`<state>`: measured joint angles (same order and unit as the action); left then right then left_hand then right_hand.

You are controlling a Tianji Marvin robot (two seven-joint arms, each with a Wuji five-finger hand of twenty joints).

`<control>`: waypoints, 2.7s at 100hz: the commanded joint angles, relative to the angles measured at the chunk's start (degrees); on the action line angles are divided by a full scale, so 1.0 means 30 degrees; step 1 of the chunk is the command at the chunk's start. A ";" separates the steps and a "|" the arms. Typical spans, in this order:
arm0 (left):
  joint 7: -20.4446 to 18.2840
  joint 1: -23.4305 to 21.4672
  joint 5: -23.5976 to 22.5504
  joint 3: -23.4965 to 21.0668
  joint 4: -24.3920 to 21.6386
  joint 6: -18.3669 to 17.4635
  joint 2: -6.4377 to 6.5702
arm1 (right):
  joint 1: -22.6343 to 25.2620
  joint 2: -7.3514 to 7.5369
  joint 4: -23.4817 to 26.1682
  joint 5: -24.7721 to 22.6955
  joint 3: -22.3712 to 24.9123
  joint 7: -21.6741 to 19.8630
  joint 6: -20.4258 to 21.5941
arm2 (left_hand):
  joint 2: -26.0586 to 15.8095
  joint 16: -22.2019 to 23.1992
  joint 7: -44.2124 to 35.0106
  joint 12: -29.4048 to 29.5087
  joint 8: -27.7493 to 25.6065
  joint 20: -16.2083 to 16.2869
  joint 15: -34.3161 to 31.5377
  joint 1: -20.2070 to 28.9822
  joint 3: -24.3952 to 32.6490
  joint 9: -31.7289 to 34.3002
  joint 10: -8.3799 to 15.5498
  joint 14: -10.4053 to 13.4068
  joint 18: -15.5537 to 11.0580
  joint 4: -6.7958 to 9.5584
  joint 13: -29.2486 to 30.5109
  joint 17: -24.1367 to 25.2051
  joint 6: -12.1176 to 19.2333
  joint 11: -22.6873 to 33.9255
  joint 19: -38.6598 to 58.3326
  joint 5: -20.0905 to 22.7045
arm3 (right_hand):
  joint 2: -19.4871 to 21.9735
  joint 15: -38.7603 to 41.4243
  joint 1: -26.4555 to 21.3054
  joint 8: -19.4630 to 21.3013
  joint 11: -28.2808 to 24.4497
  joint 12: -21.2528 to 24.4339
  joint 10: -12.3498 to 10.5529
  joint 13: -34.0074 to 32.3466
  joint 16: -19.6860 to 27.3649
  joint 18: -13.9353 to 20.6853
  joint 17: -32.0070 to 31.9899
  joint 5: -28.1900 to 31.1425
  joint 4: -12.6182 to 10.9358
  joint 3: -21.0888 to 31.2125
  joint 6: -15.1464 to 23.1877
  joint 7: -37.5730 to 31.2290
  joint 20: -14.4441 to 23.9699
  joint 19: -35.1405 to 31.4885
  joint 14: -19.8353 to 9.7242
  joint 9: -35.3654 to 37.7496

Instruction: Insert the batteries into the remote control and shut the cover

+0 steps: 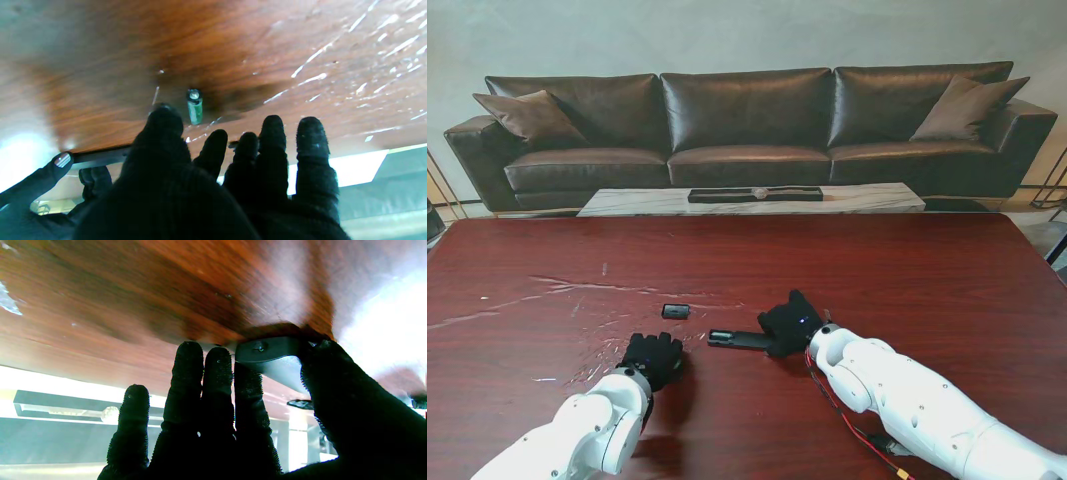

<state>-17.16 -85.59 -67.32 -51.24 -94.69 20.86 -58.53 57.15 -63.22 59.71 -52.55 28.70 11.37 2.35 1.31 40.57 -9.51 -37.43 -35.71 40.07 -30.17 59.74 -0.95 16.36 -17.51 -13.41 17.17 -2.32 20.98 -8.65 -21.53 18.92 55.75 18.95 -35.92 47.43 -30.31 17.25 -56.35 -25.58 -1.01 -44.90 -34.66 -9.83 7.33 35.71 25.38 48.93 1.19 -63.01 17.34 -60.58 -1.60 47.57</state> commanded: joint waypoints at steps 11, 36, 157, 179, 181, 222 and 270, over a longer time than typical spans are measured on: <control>-0.0531 -0.0132 -0.0334 0.0091 -0.0222 0.0174 -0.0055 | 0.0317 0.0110 -0.0371 -0.0061 -0.0255 -0.0199 -0.0017 | -0.0930 0.0539 -0.1963 -0.0629 -0.2878 0.0681 -0.0899 -0.0081 -0.0244 0.0509 -0.0917 -0.0474 0.0715 0.0346 0.0704 -0.0447 0.0045 0.0615 0.0949 -0.0071 | 0.1656 -0.0080 -0.2739 0.1129 0.0551 0.0581 -0.0097 0.0112 -0.0135 -0.0243 -0.0394 0.1877 -0.1448 0.1252 0.3630 -0.2387 0.0414 -0.0155 -0.0231 0.0221; -0.2725 0.0075 -0.2031 0.0285 -0.0426 0.0116 0.0102 | 0.0366 0.0138 -0.0361 -0.0123 -0.0151 -0.0140 0.0023 | 0.1092 0.0626 -0.7608 -0.0977 -0.4497 0.0480 -0.1747 0.2222 0.0136 0.1478 -0.0351 0.0105 0.0214 0.0536 0.1814 -0.1650 0.0789 0.1932 0.1776 -0.1085 | 0.1728 -0.0108 -0.2729 0.1125 0.0565 0.0580 -0.0096 0.0107 -0.0126 -0.0234 -0.0399 0.1834 -0.1453 0.1204 0.3621 -0.2367 0.0414 -0.0161 -0.0257 0.0188; -0.2097 0.1257 -0.1219 0.1711 0.0903 0.0495 0.0177 | 0.0384 0.0149 -0.0426 -0.0133 -0.0100 -0.0093 0.0021 | 0.4617 0.0423 -1.3210 -0.4934 -0.0447 -0.0732 -0.3731 0.4742 0.3991 0.6967 0.0500 0.0988 -0.0115 0.0239 0.5687 -0.5554 0.2973 0.2053 0.3530 0.1808 | 0.1835 -0.0091 -0.2756 0.1134 0.0541 0.0570 -0.0061 0.0094 -0.0131 -0.0297 -0.0405 0.1792 -0.1521 0.0999 0.3583 -0.2360 0.0418 -0.0188 -0.0232 0.0179; -0.1886 0.1540 -0.0882 0.2046 0.1155 0.0668 0.0173 | 0.0397 0.0166 -0.0425 -0.0167 -0.0069 -0.0095 -0.0002 | 0.4641 0.0319 -1.3429 -0.5257 0.0112 -0.1004 -0.3740 0.4741 0.4895 0.7881 0.0615 0.0966 -0.0091 0.0190 0.6161 -0.6039 0.3024 0.1292 0.3615 0.2256 | 0.1856 -0.0094 -0.2740 0.1127 0.0540 0.0575 -0.0058 0.0104 -0.0128 -0.0303 -0.0406 0.1771 -0.1520 0.0979 0.3570 -0.2355 0.0417 -0.0189 -0.0225 0.0160; -0.1865 0.1559 -0.0840 0.2070 0.1170 0.0688 0.0172 | 0.0396 0.0167 -0.0426 -0.0171 -0.0070 -0.0095 -0.0008 | 0.4632 0.0312 -1.3430 -0.5264 0.0145 -0.1017 -0.3737 0.4742 0.4942 0.7919 0.0607 0.0942 -0.0064 0.0179 0.6182 -0.6065 0.3010 0.1251 0.3619 0.2310 | 0.1856 -0.0094 -0.2732 0.1126 0.0536 0.0573 -0.0063 0.0103 -0.0128 -0.0306 -0.0405 0.1769 -0.1517 0.0973 0.3572 -0.2354 0.0418 -0.0190 -0.0222 0.0166; -0.0973 0.1743 -0.0288 0.2280 0.1562 0.0666 0.0113 | 0.0329 0.0132 -0.0486 -0.0077 -0.0193 -0.0151 -0.0066 | 0.4532 0.0128 -1.2955 -0.5304 0.1014 -0.1276 -0.3630 0.4741 0.6108 0.8936 0.0788 0.1022 -0.0078 -0.0019 0.6682 -0.6469 0.3603 0.0373 0.3753 0.3459 | 0.1927 -0.0090 -0.2737 0.1126 0.0516 0.0577 -0.0046 0.0125 -0.0127 -0.0298 -0.0414 0.1747 -0.1533 0.0911 0.3532 -0.2366 0.0417 -0.0193 -0.0204 0.0132; -0.1303 0.2011 0.0194 0.2525 0.1620 0.0508 0.0163 | 0.0288 0.0149 -0.0490 -0.0114 -0.0207 -0.0165 -0.0012 | 0.3845 -0.0040 -1.1450 -0.4393 0.1285 -0.1629 -0.3207 0.4733 0.3025 0.7630 0.0662 0.0919 -0.0141 0.0031 0.6247 -0.6084 0.3364 0.1394 0.3465 0.3748 | 0.1964 -0.0092 -0.2750 0.1128 0.0503 0.0584 -0.0069 0.0132 -0.0123 -0.0308 -0.0417 0.1726 -0.1556 0.0869 0.3550 -0.2370 0.0418 -0.0196 -0.0226 0.0125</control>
<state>-19.27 -78.64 -67.50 -44.50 -90.99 22.94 -58.23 57.07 -63.22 59.42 -52.57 28.71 11.62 2.30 13.56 40.69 -49.24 -52.94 -35.27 35.71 -40.70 70.63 10.46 41.65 -15.80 -11.88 16.59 -2.01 41.16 -27.47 -19.51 21.37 65.84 27.81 -35.22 47.08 -30.41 17.80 -56.61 -25.62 -1.59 -44.89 -34.67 -9.87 7.20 35.71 25.38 47.18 1.72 -63.04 17.34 -60.58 -1.61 47.38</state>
